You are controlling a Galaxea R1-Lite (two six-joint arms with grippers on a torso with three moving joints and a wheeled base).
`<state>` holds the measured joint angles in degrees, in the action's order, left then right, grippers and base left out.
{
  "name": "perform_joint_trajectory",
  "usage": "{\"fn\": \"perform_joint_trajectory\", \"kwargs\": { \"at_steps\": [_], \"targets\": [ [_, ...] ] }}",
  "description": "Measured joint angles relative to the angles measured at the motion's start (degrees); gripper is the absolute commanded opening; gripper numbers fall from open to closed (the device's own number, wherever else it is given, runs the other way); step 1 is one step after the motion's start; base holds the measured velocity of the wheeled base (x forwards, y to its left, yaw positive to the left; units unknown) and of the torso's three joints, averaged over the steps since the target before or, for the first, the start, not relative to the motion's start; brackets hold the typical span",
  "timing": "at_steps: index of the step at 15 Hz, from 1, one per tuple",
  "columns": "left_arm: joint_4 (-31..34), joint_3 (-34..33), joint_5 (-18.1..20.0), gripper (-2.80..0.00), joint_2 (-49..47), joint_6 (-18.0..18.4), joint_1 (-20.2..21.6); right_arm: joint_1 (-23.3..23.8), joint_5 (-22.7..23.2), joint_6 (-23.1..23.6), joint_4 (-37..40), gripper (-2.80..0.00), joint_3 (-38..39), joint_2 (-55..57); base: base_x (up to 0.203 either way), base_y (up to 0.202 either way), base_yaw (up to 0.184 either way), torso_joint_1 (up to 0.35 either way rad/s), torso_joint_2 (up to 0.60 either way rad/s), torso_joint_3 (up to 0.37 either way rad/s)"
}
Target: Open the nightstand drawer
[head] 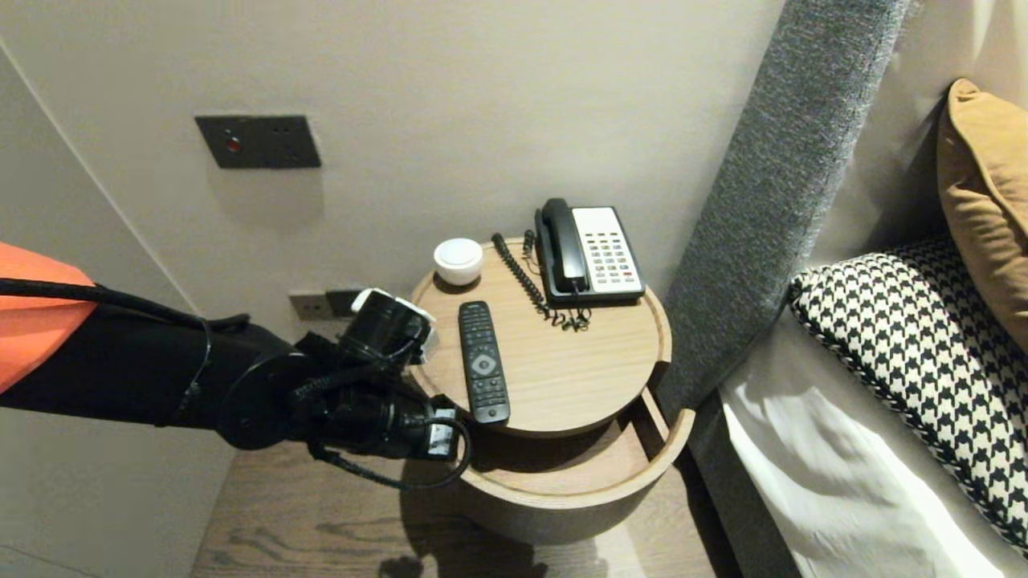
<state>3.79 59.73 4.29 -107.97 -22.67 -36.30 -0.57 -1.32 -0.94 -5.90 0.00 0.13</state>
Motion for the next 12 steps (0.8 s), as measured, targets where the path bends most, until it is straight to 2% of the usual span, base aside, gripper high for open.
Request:
{"fn": "perform_joint_trajectory", "kwargs": {
  "at_steps": [3,12],
  "targets": [
    [-0.13,-1.87,0.28,-2.80,0.78,1.45,-0.31,0.00,0.00,-0.02,-0.02,-2.80,0.00,0.00,0.000,0.000,0.000,0.000,0.00,0.000],
    [-1.47,-8.99,2.57,-2.80,4.41,1.46,-1.60,0.02,0.00,0.00,0.00,-2.80,0.00,0.05,0.000,0.000,0.000,0.000,0.00,0.000]
  ]
}}
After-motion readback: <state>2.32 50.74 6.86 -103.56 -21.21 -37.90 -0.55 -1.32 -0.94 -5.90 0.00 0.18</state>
